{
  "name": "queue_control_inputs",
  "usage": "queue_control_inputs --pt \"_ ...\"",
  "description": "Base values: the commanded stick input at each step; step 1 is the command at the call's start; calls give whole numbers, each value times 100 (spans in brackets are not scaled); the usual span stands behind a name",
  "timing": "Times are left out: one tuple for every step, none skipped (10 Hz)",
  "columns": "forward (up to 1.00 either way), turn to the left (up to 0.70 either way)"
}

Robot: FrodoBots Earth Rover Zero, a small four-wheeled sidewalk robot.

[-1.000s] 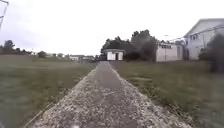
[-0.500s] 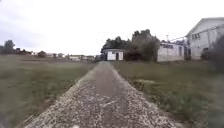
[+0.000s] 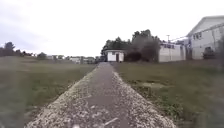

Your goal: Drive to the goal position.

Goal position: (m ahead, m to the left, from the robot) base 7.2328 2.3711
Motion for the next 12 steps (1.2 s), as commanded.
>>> queue_control_inputs --pt "100 0" --pt "100 0" --pt "100 0" --pt "100 0" --pt "100 0" --pt "100 0" --pt "100 0" --pt "100 0" --pt "100 0" --pt "100 0" --pt "100 0" --pt "100 0"
